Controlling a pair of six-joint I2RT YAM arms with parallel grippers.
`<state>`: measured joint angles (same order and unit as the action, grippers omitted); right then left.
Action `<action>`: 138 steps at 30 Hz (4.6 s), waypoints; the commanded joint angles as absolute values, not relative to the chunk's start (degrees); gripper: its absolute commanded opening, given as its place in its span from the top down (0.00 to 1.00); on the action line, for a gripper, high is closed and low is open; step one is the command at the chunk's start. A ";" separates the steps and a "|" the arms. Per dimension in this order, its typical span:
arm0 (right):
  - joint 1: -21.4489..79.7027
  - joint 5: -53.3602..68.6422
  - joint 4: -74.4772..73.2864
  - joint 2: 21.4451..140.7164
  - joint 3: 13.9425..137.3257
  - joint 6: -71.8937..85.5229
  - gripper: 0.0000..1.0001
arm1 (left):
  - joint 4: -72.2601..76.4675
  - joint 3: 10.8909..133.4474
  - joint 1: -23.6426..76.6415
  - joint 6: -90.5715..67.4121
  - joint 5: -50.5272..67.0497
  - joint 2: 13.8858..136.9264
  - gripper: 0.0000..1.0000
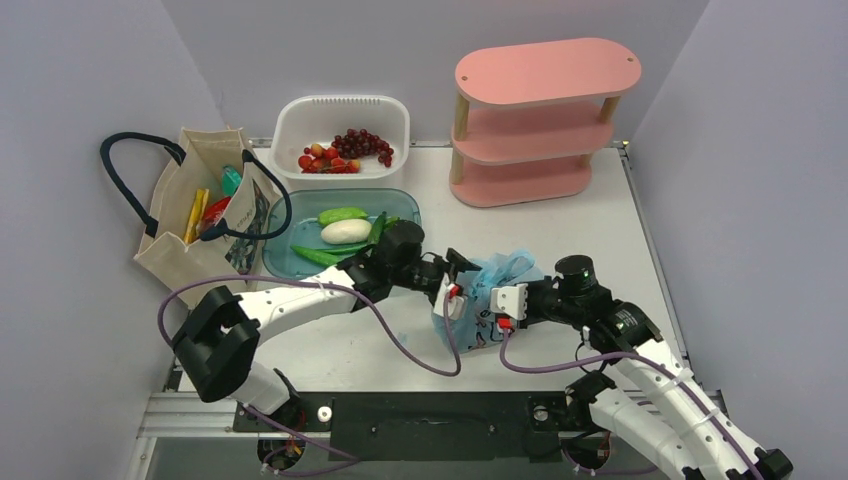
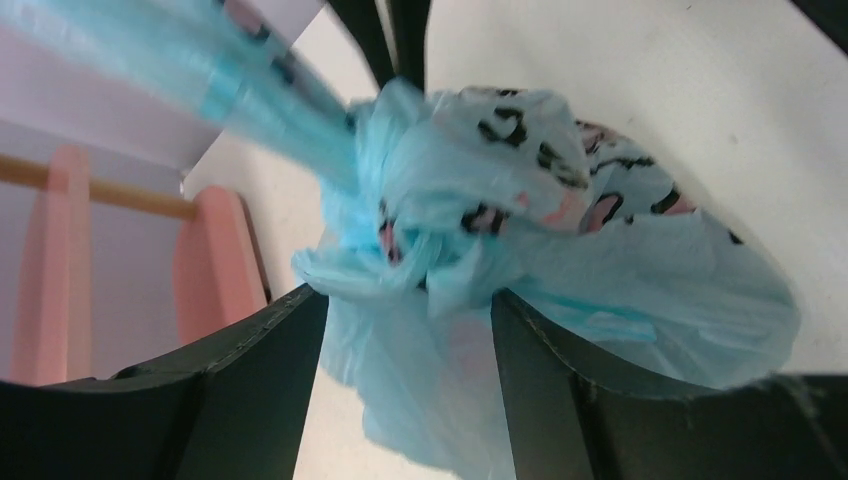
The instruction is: Untie the knot of the grocery bags and take out the mixed food
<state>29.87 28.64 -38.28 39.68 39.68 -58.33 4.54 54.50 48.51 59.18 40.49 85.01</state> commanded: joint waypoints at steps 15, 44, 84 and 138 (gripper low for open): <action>8.97 32.82 -38.48 39.78 41.97 -65.60 1.00 | 2.67 49.52 46.91 41.83 36.49 77.11 1.00; 33.70 23.59 -7.16 41.52 36.21 -12.71 0.18 | 10.80 61.20 48.13 -1.41 36.18 83.85 1.00; 26.74 24.65 -21.15 37.00 39.81 -29.17 1.00 | 3.25 57.13 42.51 29.49 37.12 83.67 0.49; 12.91 26.17 -25.31 44.52 50.17 -18.96 0.35 | -9.14 53.11 39.55 21.65 34.99 67.92 0.56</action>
